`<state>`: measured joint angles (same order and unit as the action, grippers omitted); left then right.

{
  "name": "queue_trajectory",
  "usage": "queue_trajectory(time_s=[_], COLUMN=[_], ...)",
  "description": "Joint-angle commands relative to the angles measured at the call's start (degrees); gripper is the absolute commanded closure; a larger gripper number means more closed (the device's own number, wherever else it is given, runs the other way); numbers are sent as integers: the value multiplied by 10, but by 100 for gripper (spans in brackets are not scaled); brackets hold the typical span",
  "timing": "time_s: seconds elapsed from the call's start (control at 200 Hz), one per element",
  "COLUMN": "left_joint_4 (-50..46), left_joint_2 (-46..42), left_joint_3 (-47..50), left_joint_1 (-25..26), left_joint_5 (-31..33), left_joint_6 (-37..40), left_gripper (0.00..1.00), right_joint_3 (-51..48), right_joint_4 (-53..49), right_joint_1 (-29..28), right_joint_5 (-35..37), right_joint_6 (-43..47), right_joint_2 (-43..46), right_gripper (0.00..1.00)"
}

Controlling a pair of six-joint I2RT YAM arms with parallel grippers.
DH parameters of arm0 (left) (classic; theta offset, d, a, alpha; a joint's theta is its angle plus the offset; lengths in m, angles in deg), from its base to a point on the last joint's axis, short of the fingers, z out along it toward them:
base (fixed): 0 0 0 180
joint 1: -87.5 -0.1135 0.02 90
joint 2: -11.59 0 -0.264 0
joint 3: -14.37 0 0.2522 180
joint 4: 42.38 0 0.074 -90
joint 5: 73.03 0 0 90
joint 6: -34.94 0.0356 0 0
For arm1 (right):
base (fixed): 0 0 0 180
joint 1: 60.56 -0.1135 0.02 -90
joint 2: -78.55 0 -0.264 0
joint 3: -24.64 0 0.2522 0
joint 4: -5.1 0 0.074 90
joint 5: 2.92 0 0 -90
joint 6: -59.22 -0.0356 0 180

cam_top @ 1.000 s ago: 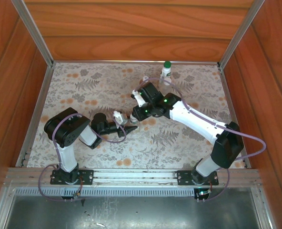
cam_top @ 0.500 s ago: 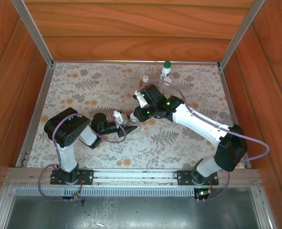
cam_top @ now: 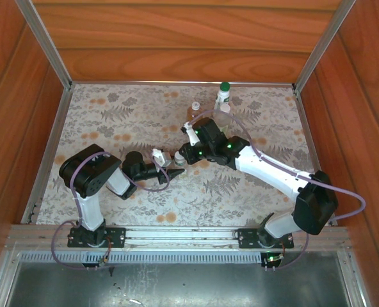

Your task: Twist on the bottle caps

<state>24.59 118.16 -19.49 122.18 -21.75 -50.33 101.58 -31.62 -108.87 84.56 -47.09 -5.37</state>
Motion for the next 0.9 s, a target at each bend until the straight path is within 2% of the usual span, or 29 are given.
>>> queue_trajectory(time_s=[0.0,0.125,0.38,0.48,0.799,0.894], left_joint_4=[-28,-29,-30,-31,-32,-31], left_joint_2=[3,3,2,3,5,6], left_joint_3=[0,-2,-1,-2,-4,-3], left_joint_1=[-3,-3,-4,-4,-4,-3], left_joint_5=[-3,-5,-6,-7,-8,-8], left_joint_6=[9,9,9,8,8,8], left_gripper=[47,47,47,47,47,47], right_joint_3=[-67,-32,110,130,179,194], right_joint_4=[-183,-179,-191,-185,-200,-215], right_joint_1=[-4,-5,-4,-5,-16,-22], right_joint_5=[20,4,13,6,19,21], right_joint_6=[-13,-16,-5,3,22,37], right_joint_2=[-49,-39,-47,-45,-67,-83], right_gripper=[79,80,75,68,53,45])
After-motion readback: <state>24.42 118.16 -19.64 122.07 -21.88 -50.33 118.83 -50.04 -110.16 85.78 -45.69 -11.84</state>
